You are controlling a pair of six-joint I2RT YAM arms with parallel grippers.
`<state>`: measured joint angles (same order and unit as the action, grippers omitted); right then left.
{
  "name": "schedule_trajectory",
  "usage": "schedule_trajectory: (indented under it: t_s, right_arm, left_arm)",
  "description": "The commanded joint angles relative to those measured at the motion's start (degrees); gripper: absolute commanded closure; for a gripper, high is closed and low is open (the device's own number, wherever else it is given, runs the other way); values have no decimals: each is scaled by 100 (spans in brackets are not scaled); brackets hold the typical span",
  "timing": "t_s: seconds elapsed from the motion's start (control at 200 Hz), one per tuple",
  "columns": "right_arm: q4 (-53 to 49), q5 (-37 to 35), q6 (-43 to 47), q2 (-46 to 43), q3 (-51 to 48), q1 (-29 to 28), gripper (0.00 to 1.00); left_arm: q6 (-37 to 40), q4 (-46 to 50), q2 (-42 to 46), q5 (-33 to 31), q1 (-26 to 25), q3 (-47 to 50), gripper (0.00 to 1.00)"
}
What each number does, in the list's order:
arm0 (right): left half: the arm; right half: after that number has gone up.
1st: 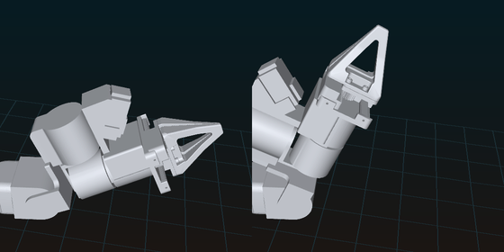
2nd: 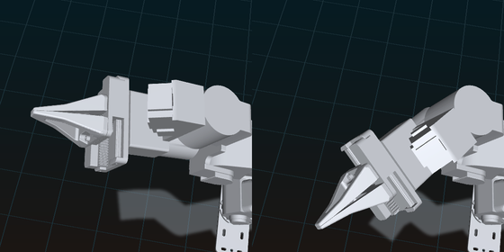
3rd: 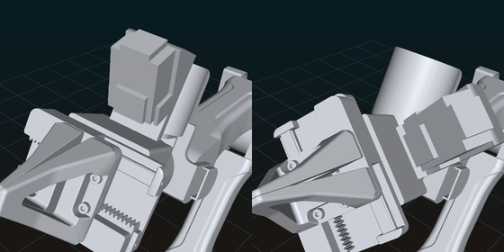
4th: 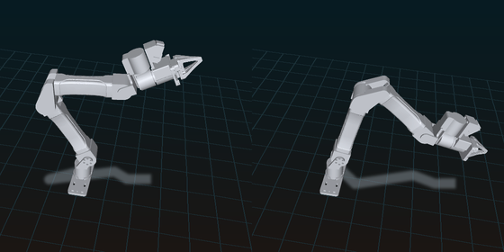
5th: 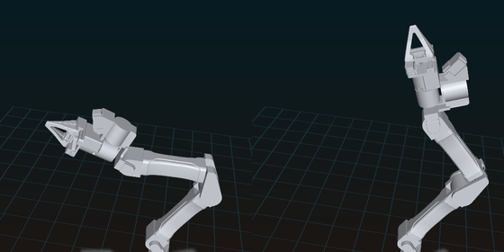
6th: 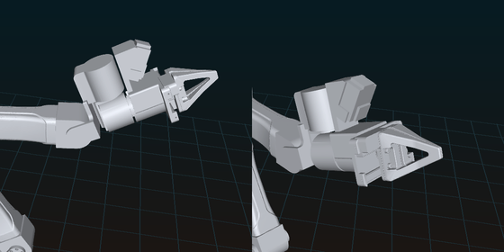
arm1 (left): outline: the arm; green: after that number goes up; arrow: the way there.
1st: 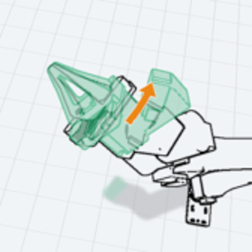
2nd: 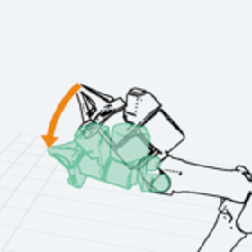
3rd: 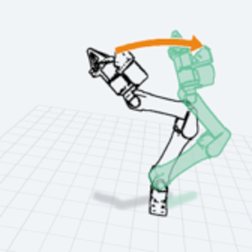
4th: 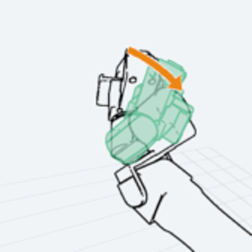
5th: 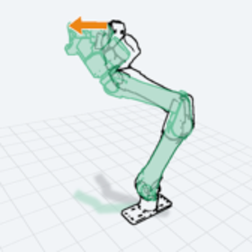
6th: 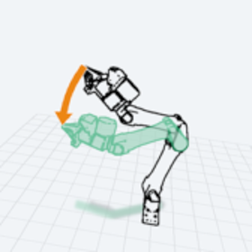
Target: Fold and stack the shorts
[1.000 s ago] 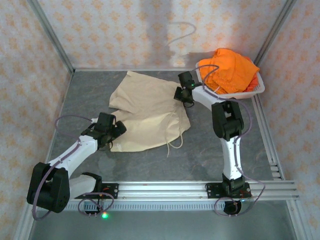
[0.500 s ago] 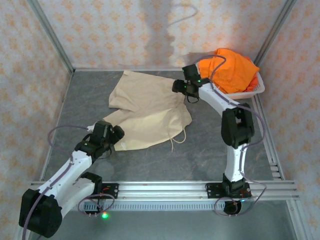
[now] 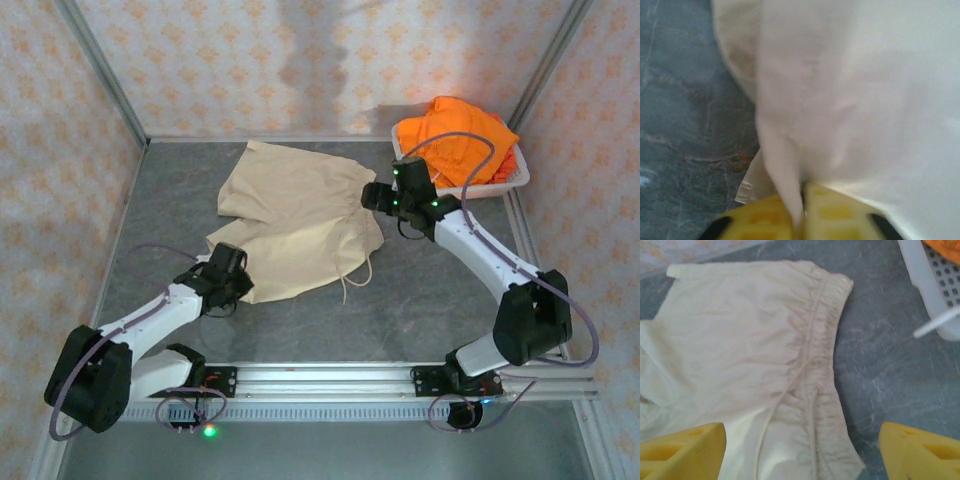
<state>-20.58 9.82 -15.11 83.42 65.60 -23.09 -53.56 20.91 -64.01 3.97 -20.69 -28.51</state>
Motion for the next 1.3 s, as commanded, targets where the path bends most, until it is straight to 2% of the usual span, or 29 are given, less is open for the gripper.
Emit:
schedule_trajectory:
  t_s: [0.0,0.085,0.155,0.36,0.505,0.741,0.861,0.976,1.051,1.106,1.146,1.221,1.296]
  right_arm:
    - [47,-142,52,-304,-350,-7,21]
    - [34,-191,88,-448,-588,-3,21]
    - [27,-187,108,-504,-730,-3,21]
    - [39,-183,115,-557,-949,-53,22]
    - [122,-87,-47,-615,-1107,-178,22]
    - [527,161,-1217,-640,-1751,-319,27]
    - [724,224,-2015,-663,-2095,-319,33]
    - [1121,483,-2489,-650,-2331,-319,35]
    - [1107,449,-2525,-631,-2325,-322,35]
    - [1050,407,-2518,-639,-2307,-319,36]
    - [1039,402,-2520,-667,-2315,-320,36]
    - [1044,381,-2532,-701,-2324,-319,36]
    - [1040,379,-2555,-713,-2332,-322,37]
  left_arm:
    - [372,565,381,-641,-23,-881,100]
    - [754,1047,465,-970,2,-1575,100]
    - [973,1262,275,-970,99,-2067,100]
    - [1224,1174,-1015,-445,560,-2876,100]
    - [1423,1031,-1902,-427,807,-3421,100]
    - [1477,693,-2966,-146,1239,-3815,96]
    - [1360,404,-3181,304,1533,-3832,84]
    - [1421,509,-3216,594,1683,-3995,65]
    - [1416,524,-2853,492,1731,-3812,52]
    - [1336,522,-2457,413,1789,-3546,37]
    - [1293,560,-2162,358,1831,-3347,31]
    - [1163,674,-1630,311,1921,-2935,23]
    - [992,649,-1119,354,2000,-2452,20]
